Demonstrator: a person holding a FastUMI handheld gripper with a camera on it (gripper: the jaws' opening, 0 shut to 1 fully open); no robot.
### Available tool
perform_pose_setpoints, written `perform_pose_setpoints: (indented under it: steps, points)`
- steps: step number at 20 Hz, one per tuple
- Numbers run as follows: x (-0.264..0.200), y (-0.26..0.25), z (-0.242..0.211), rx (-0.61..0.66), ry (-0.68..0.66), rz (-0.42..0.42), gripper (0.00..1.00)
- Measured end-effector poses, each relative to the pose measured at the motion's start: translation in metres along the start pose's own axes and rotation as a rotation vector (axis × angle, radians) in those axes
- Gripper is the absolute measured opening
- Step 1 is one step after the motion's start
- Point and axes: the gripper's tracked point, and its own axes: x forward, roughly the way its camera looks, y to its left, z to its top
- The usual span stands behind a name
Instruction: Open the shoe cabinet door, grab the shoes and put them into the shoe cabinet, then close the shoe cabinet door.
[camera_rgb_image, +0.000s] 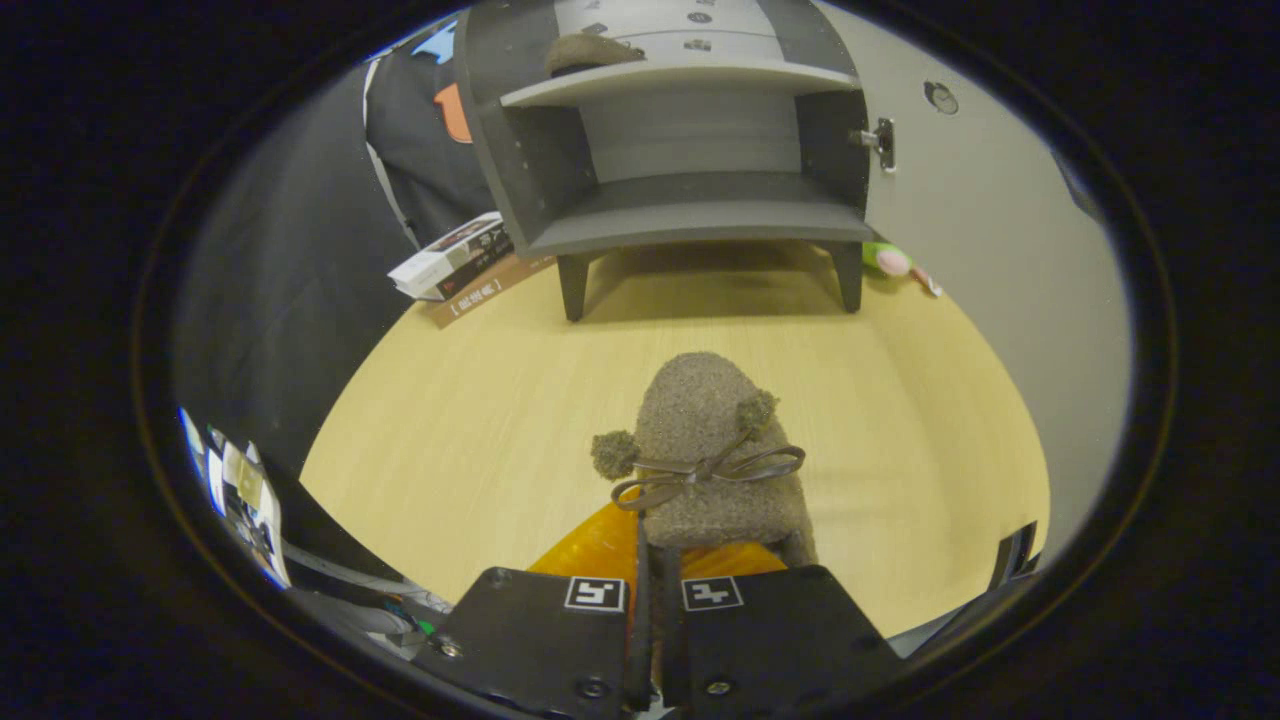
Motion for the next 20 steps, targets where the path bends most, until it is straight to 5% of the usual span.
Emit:
perform_pose_setpoints:
  steps: [12, 20]
  points:
    - [-0.117, 0.025, 0.152, -0.078, -0.360, -0.031, 0.08]
    - [-0.132, 0.020, 0.277, -0.106, -0.528, -0.034, 0.08]
